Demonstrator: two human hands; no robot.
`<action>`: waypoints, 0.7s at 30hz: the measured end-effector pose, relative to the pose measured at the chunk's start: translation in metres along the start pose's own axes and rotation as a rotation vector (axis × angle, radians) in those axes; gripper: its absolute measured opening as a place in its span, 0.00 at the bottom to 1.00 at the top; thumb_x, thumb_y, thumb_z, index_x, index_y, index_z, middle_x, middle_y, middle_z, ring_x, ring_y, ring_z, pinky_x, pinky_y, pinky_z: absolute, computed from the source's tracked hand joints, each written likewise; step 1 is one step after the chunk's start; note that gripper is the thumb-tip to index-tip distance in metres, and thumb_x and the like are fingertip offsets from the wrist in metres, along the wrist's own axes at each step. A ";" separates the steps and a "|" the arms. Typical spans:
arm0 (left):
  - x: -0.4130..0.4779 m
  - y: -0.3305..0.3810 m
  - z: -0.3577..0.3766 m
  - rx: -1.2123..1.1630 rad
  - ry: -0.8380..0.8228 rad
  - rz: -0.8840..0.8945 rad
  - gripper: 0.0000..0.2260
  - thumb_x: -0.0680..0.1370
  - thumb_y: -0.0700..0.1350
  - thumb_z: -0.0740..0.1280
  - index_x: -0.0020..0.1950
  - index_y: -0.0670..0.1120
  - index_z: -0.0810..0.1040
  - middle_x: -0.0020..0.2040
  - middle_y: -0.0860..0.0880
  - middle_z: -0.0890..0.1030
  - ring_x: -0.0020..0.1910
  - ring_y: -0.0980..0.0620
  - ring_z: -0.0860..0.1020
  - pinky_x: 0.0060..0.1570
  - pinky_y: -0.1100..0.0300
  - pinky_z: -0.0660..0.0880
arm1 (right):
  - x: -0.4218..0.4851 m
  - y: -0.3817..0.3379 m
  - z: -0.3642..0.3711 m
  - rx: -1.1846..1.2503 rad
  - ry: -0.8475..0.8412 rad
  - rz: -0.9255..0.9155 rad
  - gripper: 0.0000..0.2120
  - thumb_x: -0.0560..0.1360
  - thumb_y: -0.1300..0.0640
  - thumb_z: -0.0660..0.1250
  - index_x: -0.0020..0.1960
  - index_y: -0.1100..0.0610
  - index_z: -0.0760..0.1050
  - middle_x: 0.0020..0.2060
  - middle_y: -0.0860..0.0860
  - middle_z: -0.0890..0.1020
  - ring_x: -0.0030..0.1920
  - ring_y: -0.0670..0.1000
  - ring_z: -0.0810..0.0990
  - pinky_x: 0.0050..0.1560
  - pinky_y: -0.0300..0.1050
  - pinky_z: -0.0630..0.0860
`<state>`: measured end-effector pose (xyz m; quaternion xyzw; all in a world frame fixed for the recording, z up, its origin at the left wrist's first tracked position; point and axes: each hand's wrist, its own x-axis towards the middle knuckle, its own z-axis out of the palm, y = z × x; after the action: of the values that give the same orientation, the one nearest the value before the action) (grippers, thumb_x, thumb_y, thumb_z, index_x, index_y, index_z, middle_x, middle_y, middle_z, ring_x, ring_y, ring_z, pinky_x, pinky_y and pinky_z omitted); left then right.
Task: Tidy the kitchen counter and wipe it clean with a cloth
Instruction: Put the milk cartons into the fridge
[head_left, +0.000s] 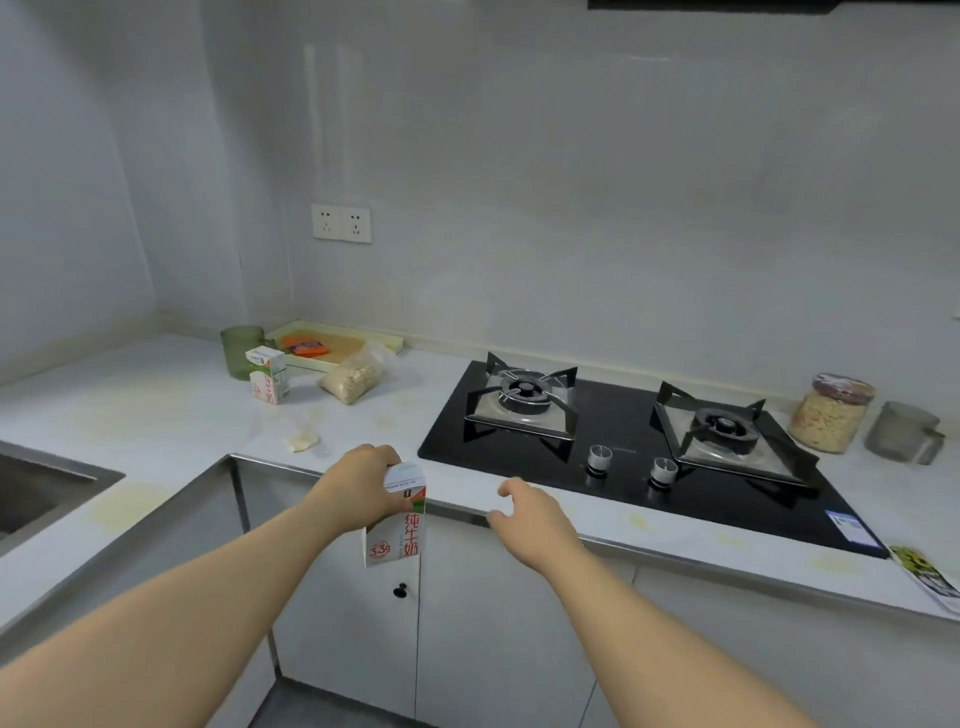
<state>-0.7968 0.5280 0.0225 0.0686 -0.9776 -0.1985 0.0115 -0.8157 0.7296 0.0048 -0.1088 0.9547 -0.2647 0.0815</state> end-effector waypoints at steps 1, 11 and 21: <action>0.020 -0.014 -0.011 0.000 0.013 -0.018 0.21 0.73 0.52 0.70 0.63 0.47 0.72 0.57 0.47 0.75 0.48 0.53 0.71 0.45 0.62 0.69 | 0.026 -0.016 0.004 0.002 -0.009 -0.016 0.21 0.79 0.52 0.58 0.70 0.54 0.64 0.67 0.53 0.71 0.62 0.56 0.74 0.62 0.49 0.71; 0.146 -0.126 -0.060 0.009 0.087 -0.183 0.20 0.73 0.52 0.70 0.62 0.47 0.73 0.58 0.47 0.75 0.55 0.48 0.75 0.48 0.59 0.71 | 0.196 -0.129 0.047 0.041 -0.125 -0.151 0.20 0.79 0.52 0.57 0.70 0.54 0.64 0.65 0.54 0.72 0.60 0.56 0.75 0.59 0.50 0.73; 0.223 -0.208 -0.087 -0.006 0.143 -0.358 0.19 0.73 0.53 0.70 0.61 0.49 0.74 0.52 0.49 0.73 0.52 0.50 0.75 0.47 0.59 0.73 | 0.327 -0.191 0.081 0.007 -0.226 -0.275 0.21 0.79 0.52 0.58 0.71 0.54 0.64 0.67 0.54 0.71 0.66 0.56 0.71 0.64 0.48 0.70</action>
<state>-0.9865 0.2739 0.0203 0.2554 -0.9459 -0.1949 0.0454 -1.0818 0.4488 0.0044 -0.2672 0.9146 -0.2628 0.1519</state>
